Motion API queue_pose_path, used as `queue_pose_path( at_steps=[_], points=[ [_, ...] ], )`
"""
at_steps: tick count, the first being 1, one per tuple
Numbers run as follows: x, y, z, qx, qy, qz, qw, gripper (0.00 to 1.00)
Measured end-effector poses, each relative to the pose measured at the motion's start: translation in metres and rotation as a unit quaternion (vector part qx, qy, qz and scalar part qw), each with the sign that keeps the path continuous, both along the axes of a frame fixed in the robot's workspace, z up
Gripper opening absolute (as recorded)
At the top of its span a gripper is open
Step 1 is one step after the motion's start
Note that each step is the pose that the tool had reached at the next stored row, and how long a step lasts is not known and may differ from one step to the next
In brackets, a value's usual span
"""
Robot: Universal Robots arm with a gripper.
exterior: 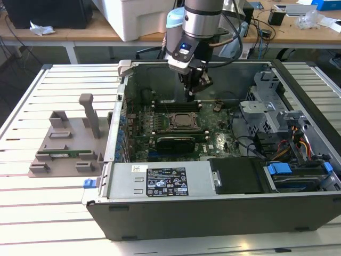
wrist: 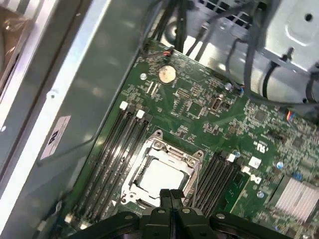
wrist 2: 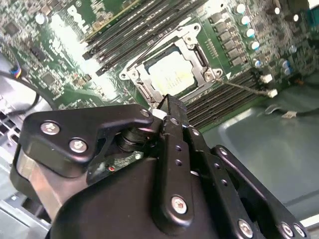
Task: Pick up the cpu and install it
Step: 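Install the first cpu locking lever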
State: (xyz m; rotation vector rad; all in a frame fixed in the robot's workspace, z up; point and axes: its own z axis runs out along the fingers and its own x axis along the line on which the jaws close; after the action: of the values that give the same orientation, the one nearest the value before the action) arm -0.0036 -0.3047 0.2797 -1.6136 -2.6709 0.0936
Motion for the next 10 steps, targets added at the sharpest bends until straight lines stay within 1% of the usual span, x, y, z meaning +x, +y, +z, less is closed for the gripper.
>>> queue_pose_path(
  at_steps=[1,3,5,10],
  points=[
    [0.0000,0.0000,0.0000,0.0000,0.0000,0.016,0.9999,0.11],
    [0.0000,0.0000,0.0000,0.0000,0.0000,0.032,0.9995,0.11],
    [0.0000,0.0000,0.0000,0.0000,0.0000,0.056,0.9984,0.11],
    [0.0000,0.0000,0.0000,0.0000,0.0000,0.094,0.9956,0.11]
  ],
)
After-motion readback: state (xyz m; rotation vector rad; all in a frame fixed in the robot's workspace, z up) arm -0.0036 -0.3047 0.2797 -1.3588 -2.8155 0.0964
